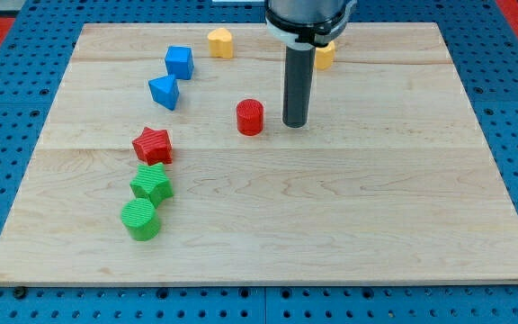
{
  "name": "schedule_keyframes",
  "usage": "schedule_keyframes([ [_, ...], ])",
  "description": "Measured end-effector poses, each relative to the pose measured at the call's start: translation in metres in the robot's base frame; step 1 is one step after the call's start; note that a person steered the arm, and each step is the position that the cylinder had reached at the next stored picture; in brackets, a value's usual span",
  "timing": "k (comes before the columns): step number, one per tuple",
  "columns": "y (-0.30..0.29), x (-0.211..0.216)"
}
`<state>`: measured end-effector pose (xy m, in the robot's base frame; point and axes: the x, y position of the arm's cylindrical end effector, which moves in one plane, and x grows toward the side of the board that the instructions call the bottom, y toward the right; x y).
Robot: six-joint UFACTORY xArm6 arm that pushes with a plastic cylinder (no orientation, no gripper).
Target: Move the red circle in between the blue triangle and red star
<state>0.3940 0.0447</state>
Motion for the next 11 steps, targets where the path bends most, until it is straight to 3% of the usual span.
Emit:
schedule_keyframes([
  [1,-0.008,-0.018],
  [2,-0.067,0.001],
  [4,-0.074,-0.023],
  [5,-0.114,0.015],
  [6,-0.136,0.017],
  [8,-0.096,0.051],
  [9,-0.056,0.011],
  [10,-0.052,-0.020],
  [11,-0.090,-0.048],
])
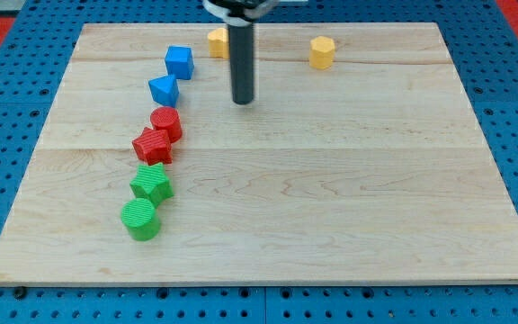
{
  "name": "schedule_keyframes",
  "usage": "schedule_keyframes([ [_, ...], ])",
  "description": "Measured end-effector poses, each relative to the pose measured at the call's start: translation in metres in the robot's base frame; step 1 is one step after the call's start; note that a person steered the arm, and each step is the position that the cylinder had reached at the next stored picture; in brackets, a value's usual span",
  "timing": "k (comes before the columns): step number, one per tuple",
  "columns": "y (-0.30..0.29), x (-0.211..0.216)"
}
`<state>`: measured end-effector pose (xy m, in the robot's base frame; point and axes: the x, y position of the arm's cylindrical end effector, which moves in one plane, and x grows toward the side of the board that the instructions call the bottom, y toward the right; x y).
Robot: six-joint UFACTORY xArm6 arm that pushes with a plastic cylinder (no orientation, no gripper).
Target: Move the red circle in between the blue triangle and red star
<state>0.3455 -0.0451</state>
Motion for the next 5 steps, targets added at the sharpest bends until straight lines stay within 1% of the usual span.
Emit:
schedule_keyframes([
  [1,-0.011,-0.024],
  [2,0.012,-0.032],
  [3,0.066,-0.046],
  [4,0.154,-0.034],
  [5,0.173,-0.074],
])
